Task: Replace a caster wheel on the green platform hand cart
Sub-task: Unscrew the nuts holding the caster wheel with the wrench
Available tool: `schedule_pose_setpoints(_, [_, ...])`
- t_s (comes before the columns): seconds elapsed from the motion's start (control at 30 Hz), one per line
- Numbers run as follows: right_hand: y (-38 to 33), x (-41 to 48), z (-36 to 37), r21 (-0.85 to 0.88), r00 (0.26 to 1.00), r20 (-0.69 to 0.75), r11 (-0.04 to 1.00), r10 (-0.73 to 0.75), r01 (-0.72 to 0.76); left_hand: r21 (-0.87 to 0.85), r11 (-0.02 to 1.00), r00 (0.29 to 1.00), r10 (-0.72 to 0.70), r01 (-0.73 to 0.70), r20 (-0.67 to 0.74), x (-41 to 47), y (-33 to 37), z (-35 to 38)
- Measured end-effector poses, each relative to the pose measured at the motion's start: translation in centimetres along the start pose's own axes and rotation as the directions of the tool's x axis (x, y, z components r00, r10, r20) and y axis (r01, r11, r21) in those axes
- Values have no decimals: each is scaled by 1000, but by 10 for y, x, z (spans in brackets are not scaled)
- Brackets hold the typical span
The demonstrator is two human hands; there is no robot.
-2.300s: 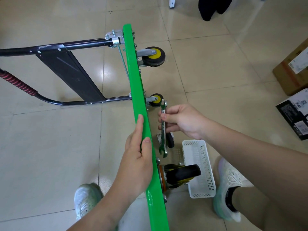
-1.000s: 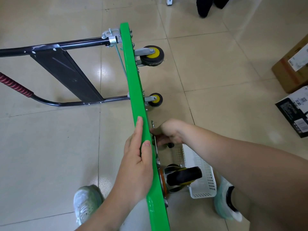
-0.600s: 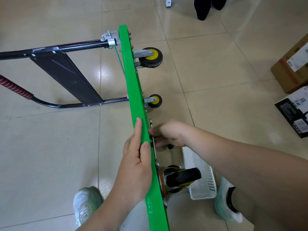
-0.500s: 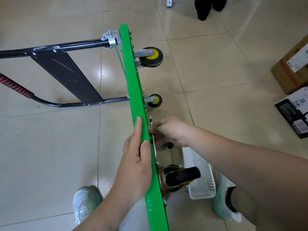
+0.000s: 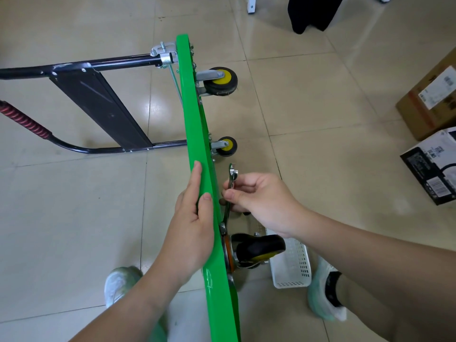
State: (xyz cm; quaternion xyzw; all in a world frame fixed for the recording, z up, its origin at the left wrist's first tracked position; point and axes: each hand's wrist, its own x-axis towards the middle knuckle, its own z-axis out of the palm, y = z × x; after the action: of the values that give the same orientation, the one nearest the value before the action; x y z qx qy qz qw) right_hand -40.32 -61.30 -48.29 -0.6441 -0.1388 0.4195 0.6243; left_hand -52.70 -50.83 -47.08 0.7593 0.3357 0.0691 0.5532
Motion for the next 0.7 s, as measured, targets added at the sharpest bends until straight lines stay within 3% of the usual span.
schedule_pose_setpoints(0.23, [-6, 7, -12, 7, 1000, 14, 1000, -12, 12, 10, 1000, 1000, -2, 1, 6, -3, 1, 1])
schedule_pose_setpoints(0.4, [-21, 24, -34, 155, 999, -4, 987, 46, -45, 32, 999, 1000, 1, -2, 12, -3, 2, 1])
schedule_pose_setpoints(0.7, [-9, 58, -30, -44, 981, -28, 980, 191, -192, 31, 1000, 1000, 0, -1, 29, -3, 4, 2])
